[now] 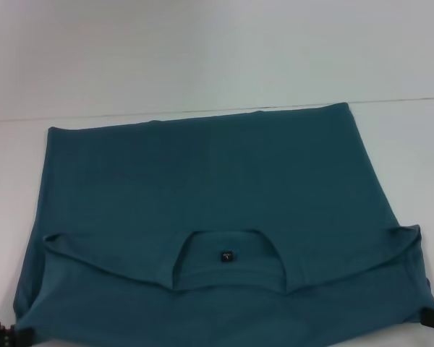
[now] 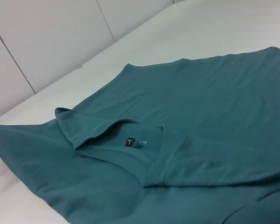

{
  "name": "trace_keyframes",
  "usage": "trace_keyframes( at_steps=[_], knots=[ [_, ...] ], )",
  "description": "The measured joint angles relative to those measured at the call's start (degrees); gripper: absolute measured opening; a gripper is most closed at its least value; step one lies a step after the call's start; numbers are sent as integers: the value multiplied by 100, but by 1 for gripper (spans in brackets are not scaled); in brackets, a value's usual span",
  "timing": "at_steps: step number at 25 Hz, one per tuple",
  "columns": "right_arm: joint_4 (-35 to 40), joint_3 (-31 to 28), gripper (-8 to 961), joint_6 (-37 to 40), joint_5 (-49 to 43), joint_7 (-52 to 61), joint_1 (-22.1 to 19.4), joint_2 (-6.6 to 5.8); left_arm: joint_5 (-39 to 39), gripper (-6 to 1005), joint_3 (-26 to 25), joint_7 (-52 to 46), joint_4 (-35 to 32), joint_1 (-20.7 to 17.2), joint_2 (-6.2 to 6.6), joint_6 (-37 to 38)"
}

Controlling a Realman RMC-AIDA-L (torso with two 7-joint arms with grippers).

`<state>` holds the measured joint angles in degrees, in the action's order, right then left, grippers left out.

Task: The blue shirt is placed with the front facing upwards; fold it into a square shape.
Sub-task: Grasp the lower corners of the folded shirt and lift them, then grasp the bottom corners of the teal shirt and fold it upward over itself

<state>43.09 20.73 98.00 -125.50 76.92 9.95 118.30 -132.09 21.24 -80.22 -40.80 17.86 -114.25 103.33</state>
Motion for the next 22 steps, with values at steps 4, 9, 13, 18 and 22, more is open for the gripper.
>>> trace_keyframes(
  at_steps=[4,9,13,18,22],
  knots=[
    [-2,-7,57,46,-3,-54,-41,6,0,42,-26,182,79,-102,-21,70],
    [-3,-8,57,218,-16,-107,-71,4,-17,42,-270,430,95,-246,-25,365],
    [-3,-4,57,345,-24,-148,-97,5,-24,42,-440,531,98,-374,-19,485],
    [3,-48,58,378,-11,-196,-106,9,-21,42,-563,540,99,-431,-4,500],
    [4,-319,58,335,14,-178,22,4,-7,42,-789,479,188,-337,-1,388]
  ],
)
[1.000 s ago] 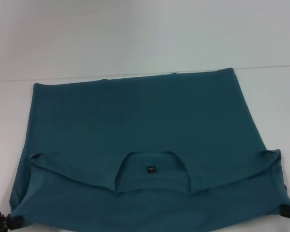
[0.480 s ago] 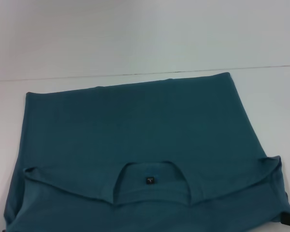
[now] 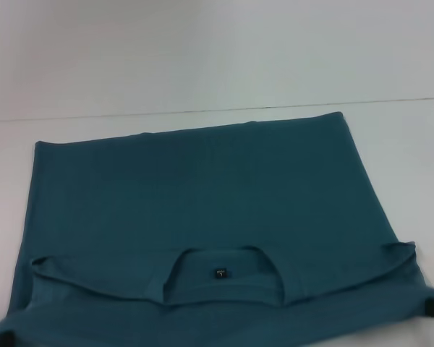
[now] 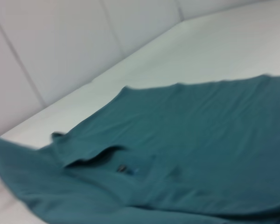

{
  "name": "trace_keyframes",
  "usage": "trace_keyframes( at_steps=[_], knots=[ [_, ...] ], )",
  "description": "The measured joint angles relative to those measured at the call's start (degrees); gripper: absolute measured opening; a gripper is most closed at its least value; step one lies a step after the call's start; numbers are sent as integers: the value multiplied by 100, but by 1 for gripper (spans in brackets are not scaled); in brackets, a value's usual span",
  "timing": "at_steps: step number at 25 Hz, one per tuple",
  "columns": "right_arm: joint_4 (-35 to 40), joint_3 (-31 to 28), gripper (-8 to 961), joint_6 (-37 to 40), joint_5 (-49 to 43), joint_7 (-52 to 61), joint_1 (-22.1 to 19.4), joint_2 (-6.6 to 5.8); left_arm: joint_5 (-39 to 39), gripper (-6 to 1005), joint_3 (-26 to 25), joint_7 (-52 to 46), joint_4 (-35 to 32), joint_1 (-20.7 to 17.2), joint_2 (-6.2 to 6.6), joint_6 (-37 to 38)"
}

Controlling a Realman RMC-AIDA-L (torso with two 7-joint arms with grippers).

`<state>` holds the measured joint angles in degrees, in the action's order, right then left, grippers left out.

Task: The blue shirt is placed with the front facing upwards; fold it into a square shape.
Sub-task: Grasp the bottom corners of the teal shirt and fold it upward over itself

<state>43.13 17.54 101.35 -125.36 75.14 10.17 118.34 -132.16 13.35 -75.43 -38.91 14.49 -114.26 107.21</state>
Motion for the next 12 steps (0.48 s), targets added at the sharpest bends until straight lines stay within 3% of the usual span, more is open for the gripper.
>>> trace_keyframes(
  at_steps=[6,12],
  knots=[
    [-4,-263,58,-406,-11,130,287,42,4,42,-224,-216,261,245,-3,-442],
    [-199,-269,58,-853,-4,232,580,22,103,42,-269,-471,352,486,-92,-884]
  ],
)
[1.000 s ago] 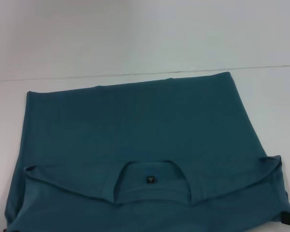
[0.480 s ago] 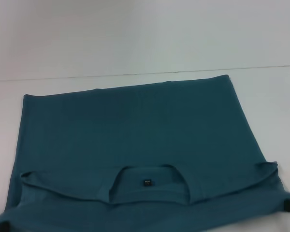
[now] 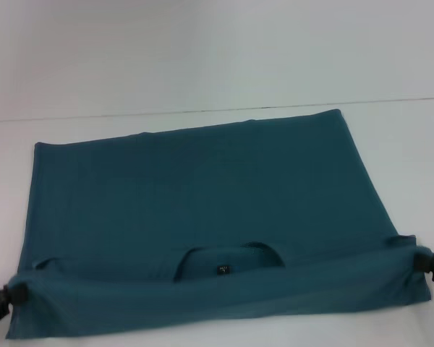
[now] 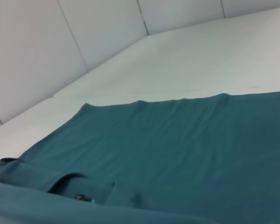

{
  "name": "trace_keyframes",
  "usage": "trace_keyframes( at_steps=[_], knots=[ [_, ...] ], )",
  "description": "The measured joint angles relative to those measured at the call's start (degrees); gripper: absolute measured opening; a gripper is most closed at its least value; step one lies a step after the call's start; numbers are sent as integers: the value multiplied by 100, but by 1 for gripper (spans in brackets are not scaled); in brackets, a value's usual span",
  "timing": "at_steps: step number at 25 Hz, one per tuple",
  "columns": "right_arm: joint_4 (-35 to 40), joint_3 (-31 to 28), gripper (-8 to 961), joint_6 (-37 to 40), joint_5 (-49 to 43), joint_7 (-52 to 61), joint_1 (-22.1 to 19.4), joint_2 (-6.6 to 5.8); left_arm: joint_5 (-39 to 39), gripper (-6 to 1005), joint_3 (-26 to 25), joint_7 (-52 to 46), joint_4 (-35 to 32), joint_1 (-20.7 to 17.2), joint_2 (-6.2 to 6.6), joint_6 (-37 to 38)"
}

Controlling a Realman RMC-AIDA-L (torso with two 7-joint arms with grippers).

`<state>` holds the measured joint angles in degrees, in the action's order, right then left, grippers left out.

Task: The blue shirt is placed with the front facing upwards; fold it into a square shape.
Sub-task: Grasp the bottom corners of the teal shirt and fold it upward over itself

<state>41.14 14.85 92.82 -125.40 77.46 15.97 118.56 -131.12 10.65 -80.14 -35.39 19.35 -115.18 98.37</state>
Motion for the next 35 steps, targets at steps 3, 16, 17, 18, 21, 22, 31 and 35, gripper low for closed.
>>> trace_keyframes(
  at_steps=[3,16,17,18,21,22,31,35],
  knots=[
    [-51,-1,59,-144,13,28,125,-24,125,42,-11,-124,12,79,-51,-308],
    [-138,43,59,-736,25,248,713,-118,349,43,-20,-214,225,473,-132,-900],
    [-155,44,59,-770,25,260,743,-126,386,43,-20,-217,230,483,-132,-926],
    [-170,45,59,-806,25,276,771,-130,434,42,-20,-219,234,494,-131,-956],
    [-187,47,59,-904,25,322,856,-132,537,42,-17,-219,264,527,-134,-1032],
    [-192,49,59,-937,25,337,889,-130,537,42,-17,-219,264,527,-134,-1032],
    [-342,41,60,-1291,25,434,1159,-133,768,43,-15,-219,371,747,-142,-1441],
    [-345,42,60,-1491,24,493,1259,-127,924,43,20,-172,552,863,-120,-1731]
  ],
)
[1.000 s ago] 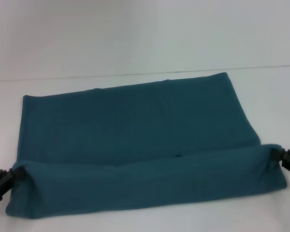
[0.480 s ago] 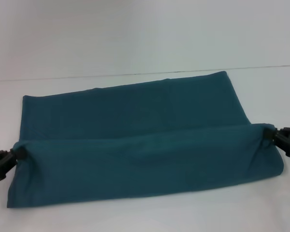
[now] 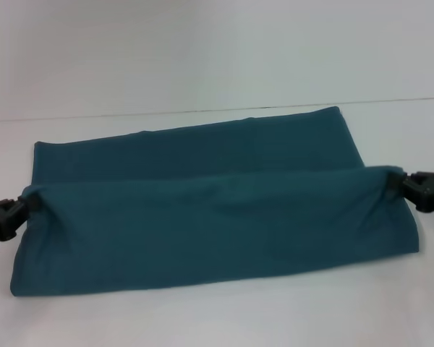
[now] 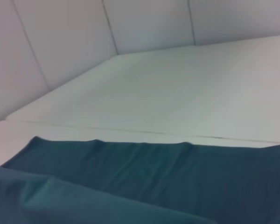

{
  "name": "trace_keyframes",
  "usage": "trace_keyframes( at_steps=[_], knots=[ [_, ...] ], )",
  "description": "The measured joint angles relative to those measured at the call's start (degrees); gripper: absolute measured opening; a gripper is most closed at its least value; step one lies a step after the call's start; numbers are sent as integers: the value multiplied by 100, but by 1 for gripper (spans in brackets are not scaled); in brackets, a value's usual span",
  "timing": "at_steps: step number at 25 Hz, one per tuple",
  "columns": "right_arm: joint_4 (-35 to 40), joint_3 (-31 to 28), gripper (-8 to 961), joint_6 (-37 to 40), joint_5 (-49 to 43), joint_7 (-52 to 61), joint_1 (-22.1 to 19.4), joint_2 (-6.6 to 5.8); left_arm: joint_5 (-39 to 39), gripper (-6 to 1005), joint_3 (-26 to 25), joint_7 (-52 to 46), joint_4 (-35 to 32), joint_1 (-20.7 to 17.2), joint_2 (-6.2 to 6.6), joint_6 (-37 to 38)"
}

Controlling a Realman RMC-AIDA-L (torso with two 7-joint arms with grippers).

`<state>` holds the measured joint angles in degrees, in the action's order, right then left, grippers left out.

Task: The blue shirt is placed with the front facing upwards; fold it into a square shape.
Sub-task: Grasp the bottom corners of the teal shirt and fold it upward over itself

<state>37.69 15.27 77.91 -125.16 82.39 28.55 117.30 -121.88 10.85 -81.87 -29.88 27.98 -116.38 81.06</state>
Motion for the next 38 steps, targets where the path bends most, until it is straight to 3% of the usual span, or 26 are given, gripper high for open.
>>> trace_keyframes(
  at_steps=[15,28,38],
  knots=[
    [-328,24,61,-1315,9,68,763,36,288,42,30,2,60,420,-165,-1121],
    [-636,48,61,-2419,93,-181,1154,110,395,43,37,102,203,1006,-269,-2194],
    [-962,504,62,-3183,666,-512,1387,89,581,42,53,136,201,1229,-383,-2882]
  ],
)
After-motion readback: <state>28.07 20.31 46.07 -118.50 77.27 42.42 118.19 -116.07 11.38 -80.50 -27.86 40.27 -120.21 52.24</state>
